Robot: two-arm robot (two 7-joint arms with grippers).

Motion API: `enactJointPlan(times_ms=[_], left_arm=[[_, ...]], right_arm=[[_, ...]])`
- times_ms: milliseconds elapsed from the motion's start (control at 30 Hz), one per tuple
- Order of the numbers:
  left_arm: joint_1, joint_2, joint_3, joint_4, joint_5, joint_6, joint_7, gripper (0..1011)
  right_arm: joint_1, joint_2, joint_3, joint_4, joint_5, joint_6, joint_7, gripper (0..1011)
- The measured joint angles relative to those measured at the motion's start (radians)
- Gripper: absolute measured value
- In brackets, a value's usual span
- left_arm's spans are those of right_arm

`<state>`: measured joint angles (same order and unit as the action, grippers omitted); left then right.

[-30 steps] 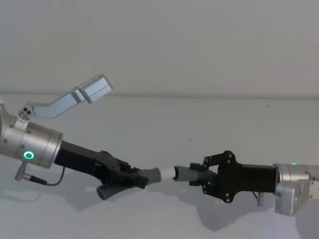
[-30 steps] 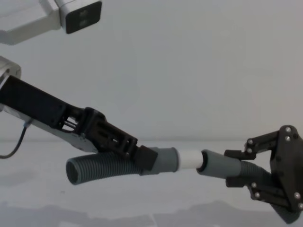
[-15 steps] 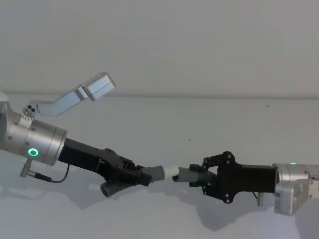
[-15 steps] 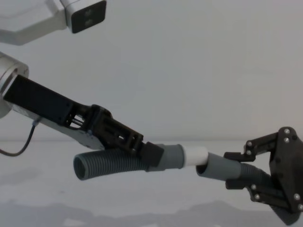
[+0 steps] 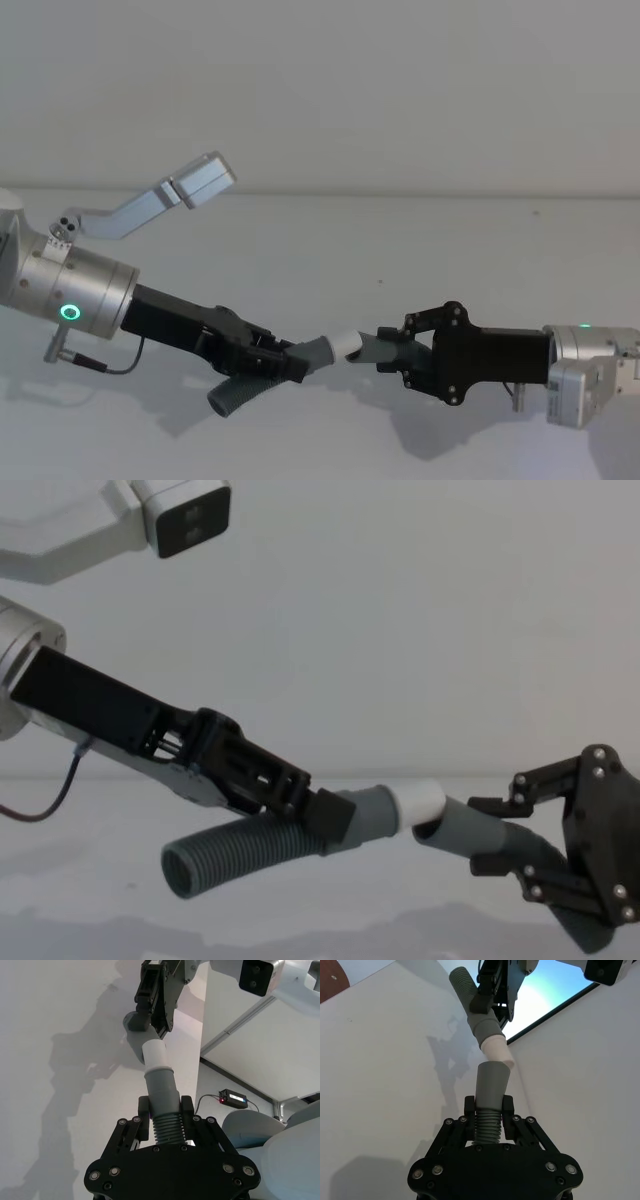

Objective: Use both hands to pick up one end of the pipe from the table, align the ends, and insert them.

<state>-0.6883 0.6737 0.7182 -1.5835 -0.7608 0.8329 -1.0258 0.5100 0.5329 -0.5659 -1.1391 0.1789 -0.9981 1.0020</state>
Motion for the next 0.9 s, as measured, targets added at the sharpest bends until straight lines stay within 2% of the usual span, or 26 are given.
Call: enactJointPlan(times_ms=[533,900], left_arm=[[0.006,0.025,0.0,-0.033,-0.017,0.03,0.035,351],[0.006,0.039,-0.005,-0.048,-0.026,0.054,0.067,349]], right_arm=[[0.008,0.001,-0.017,0.004,0.001,-0.006,-0.003,277],[0.009,0.005,-0.018,0.001,-0.023,-0.02,-0.02,275]])
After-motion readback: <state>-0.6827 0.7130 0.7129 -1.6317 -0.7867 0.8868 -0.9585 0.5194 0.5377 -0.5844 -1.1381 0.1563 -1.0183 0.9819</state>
